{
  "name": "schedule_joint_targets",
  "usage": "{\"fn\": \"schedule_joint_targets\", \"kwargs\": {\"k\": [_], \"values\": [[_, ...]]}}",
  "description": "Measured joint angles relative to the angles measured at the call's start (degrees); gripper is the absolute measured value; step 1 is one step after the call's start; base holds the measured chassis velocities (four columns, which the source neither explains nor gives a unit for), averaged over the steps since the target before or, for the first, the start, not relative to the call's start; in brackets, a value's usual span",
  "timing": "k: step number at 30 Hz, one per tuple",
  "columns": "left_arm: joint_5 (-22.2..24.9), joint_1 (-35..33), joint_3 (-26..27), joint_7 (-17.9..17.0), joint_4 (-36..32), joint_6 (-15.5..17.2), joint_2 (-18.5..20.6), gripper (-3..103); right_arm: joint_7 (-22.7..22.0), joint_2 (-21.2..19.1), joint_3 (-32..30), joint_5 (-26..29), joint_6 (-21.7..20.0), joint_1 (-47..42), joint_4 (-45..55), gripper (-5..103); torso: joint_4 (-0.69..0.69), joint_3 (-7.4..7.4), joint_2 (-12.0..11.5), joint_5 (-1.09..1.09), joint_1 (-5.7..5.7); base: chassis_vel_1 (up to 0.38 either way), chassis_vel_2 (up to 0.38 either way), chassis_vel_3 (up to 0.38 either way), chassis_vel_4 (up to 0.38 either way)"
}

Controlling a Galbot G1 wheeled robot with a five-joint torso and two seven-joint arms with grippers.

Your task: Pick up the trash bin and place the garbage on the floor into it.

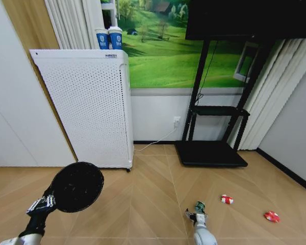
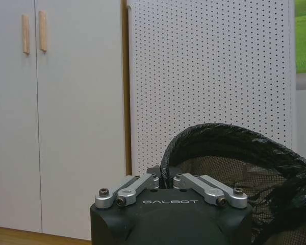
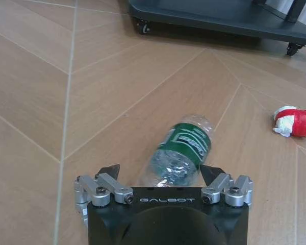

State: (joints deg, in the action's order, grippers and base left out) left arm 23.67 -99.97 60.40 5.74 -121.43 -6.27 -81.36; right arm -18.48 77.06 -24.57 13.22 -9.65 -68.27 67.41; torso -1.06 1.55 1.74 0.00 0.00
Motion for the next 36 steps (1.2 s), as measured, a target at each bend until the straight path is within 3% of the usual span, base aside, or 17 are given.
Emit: {"fn": "schedule_joint_targets", "kwargs": {"k": [1, 6, 8, 9, 13, 15, 16, 18, 21, 25, 27, 29, 31, 33, 36], "values": [[0.00, 0.00, 0.00, 0.00, 0.00, 0.00, 0.00, 7, 0.00, 0.00, 0.00, 0.00, 0.00, 0.00, 0.00, 91, 0.00, 0.00, 0.00, 0.00, 0.00, 0.000, 0.000, 0.000, 0.000], [0.39, -0.12, -0.15, -0.12, -0.51, 0.26, -0.11, 7, 0.19, 0.03, -0.91, -0.44, 0.84, 0.99, -2.73, 70, -0.01, 0.00, 0.00, 0.00, 0.00, 0.000, 0.000, 0.000, 0.000], [0.44, -0.09, -0.18, -0.15, -0.54, 0.29, -0.09, 7, 0.43, -0.02, -1.01, -0.42, 0.87, 0.97, -2.76, 70, -0.01, 0.00, 0.00, 0.00, 0.00, 0.000, 0.000, 0.000, 0.000], [0.53, 0.05, -0.26, -0.19, -0.55, 0.36, 0.09, 7, 1.10, -0.21, -1.35, -0.40, 1.07, 0.65, -2.72, 59, 0.00, 0.00, 0.00, -0.01, 0.00, 0.000, 0.000, 0.000, 0.000], [1.29, 0.42, -0.70, -0.31, -0.04, 0.73, 0.58, 7, 2.20, -0.64, -2.10, -0.03, 1.47, -0.74, -0.99, 44, 0.00, 0.00, 0.00, 0.01, 0.00, 0.000, 0.000, 0.000, 0.000], [3.52, 1.30, -1.99, -0.56, 1.16, 1.80, 1.62, 7, 6.01, -1.13, -2.76, 2.25, 4.32, -2.06, 1.59, 34, 0.00, 0.00, 0.00, 0.00, 0.00, 0.000, 0.000, 0.000, 0.000], [3.52, 1.30, -1.99, -0.56, 1.16, 1.80, 1.62, 7, 6.01, -1.13, -2.76, 2.25, 4.32, -2.06, 1.59, 34, 0.00, 0.00, 0.00, 0.00, 0.00, 0.000, 0.000, 0.000, 0.000], [7.06, 3.03, -3.88, -0.95, 3.32, 3.35, 3.37, 7, 10.62, -1.89, -3.86, 4.00, 6.78, -4.01, 6.60, 30, 0.00, 0.00, 0.00, 0.00, 0.00, 0.000, 0.000, 0.000, 0.000], [10.53, 5.56, -6.46, -1.23, 5.77, 4.86, 6.30, 7, 13.67, -3.31, -4.94, 7.05, 7.21, -7.16, 14.23, 21, 0.00, 0.00, 0.00, -0.04, 0.00, 0.000, 0.000, 0.000, 0.000], [12.44, 8.71, -9.30, -2.03, 7.83, 5.52, 10.27, 7, 16.25, -5.11, -5.92, 10.06, 7.12, -10.62, 23.19, 20, -0.02, 0.00, 0.00, 0.01, 0.00, 0.000, 0.000, 0.000, 0.000], [15.29, 11.90, -12.40, -3.17, 10.15, 5.90, 14.21, 7, 19.31, -6.98, -6.58, 12.32, 7.20, -14.42, 33.12, 20, -0.04, 0.00, 0.00, -0.03, 0.00, 0.000, 0.000, 0.000, 0.000], [16.33, 12.54, -13.09, -3.34, 10.81, 5.98, 15.14, 7, 20.46, -7.75, -6.40, 12.85, 7.28, -15.39, 35.80, 20, -0.04, 0.00, 0.00, 0.00, 0.00, 0.000, 0.000, 0.000, 0.000], [17.78, 13.12, -13.69, -3.49, 11.79, 6.02, 16.16, 7, 22.22, -9.36, -5.36, 13.54, 7.51, -16.31, 39.12, 20, -0.06, 0.00, 0.00, -0.02, 0.00, 0.000, 0.000, 0.000, 0.000], [20.14, 14.32, -14.69, -3.60, 14.82, 6.26, 18.28, 7, 25.42, -13.74, -0.98, 14.47, 8.00, -16.68, 44.86, 20, 0.05, 0.00, 0.00, 0.00, 0.00, 0.000, 0.000, 0.000, 0.000], [21.19, 16.75, -17.51, -2.94, 17.95, 6.52, 20.48, 7, 27.29, -14.77, 0.90, 14.42, 8.72, -17.41, 47.81, 20, 0.05, 0.00, 0.00, 0.01, 0.00, 0.000, 0.000, 0.000, 0.000]]}}
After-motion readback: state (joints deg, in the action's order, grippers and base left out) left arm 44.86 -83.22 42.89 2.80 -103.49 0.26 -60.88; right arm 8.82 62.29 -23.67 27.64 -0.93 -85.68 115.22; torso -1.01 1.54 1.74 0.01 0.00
